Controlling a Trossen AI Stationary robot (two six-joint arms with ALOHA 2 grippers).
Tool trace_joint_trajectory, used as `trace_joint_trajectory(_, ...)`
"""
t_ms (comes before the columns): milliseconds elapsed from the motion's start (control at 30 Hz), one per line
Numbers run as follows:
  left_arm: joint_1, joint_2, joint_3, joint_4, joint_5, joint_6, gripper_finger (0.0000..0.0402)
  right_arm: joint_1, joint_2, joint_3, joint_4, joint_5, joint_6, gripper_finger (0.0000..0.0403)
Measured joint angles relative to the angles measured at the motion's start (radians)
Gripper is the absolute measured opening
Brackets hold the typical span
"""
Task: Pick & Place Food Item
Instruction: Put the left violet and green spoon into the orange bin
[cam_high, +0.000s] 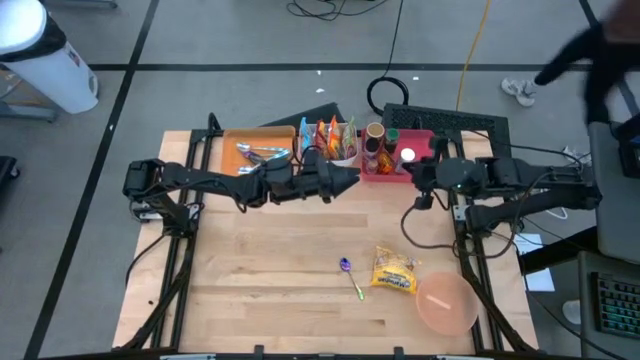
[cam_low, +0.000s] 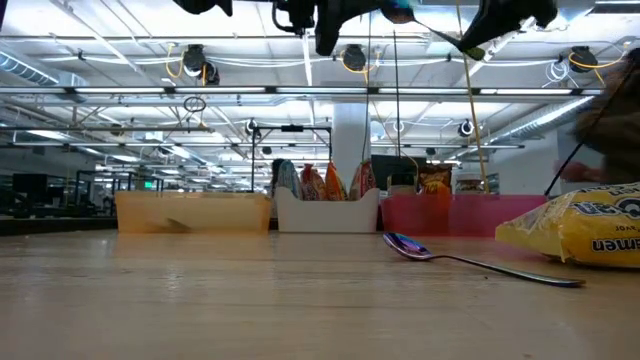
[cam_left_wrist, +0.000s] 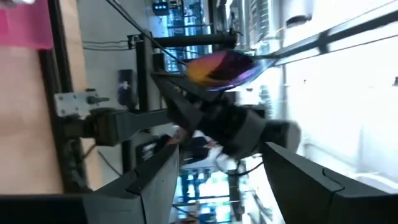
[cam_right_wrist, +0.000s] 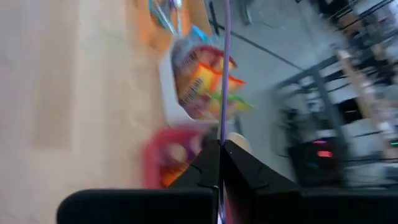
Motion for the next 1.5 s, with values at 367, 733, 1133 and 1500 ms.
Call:
trace_joint_trajectory(367,0.008,0.000,0.000,0.000,-0.018,-0.129,0.0241,0.058,0.105,0.028,-0.062,0.183,-0.317,0.0000)
trace_joint_trajectory(733,0.017,0.000,0.000,-0.145,0.003,-0.178,0.0241,0.061,0.119,0.028,-0.006,0.237,-0.466,0.0000)
trace_joint_trajectory(1133,0.077,0.000,0.000,-0.146,0.064,0.007,0.0241,0.061,0.119,0.028,-0.009,0.236,-0.529,0.0000)
trace_joint_trajectory(1500,0.192,-0.010,0.009,-0.154,0.085,0.481,0.0241,0.061,0.092,0.028,-0.013,0.234,-0.547,0.0000)
